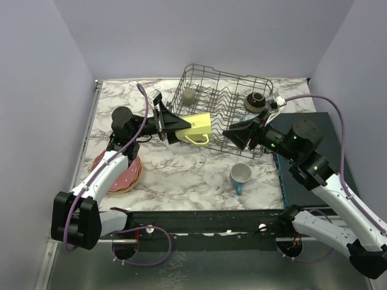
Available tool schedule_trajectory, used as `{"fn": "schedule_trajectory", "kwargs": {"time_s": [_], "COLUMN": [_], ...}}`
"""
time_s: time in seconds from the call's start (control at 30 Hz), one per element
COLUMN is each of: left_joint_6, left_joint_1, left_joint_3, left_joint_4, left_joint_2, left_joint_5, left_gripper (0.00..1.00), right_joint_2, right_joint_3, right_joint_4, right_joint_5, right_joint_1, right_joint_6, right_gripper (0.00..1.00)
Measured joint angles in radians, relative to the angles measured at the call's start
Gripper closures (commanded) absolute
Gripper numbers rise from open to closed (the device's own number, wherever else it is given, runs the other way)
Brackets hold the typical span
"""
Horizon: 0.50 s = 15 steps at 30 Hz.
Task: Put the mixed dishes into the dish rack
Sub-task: Turn the cup upside down in the dish rack.
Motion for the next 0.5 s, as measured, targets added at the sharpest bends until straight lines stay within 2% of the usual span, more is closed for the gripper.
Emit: {"fn": "schedule_trajectory", "kwargs": {"time_s": [0.13, 0.5], "left_joint_6": [0.079, 0.470], "left_joint_1": [0.000, 0.000], "left_joint_3": [0.048, 0.327], "left_joint_4": [-0.100, -0.611], "left_joint_2": [0.026, 0.092], "left_joint_5": [-0.010, -0.127], "left_gripper": [0.99, 1.00], "right_joint_2": [-0.015, -0.051], "right_joint_3": [0.002, 0.032], "right_joint_4": [-0.057, -0.234], "right_joint_5": [0.042, 0.199], "right_joint_1": [0.000, 0.000], "right_joint_6": [-0.018, -0.063], "right_gripper": [0.48, 0.47]}}
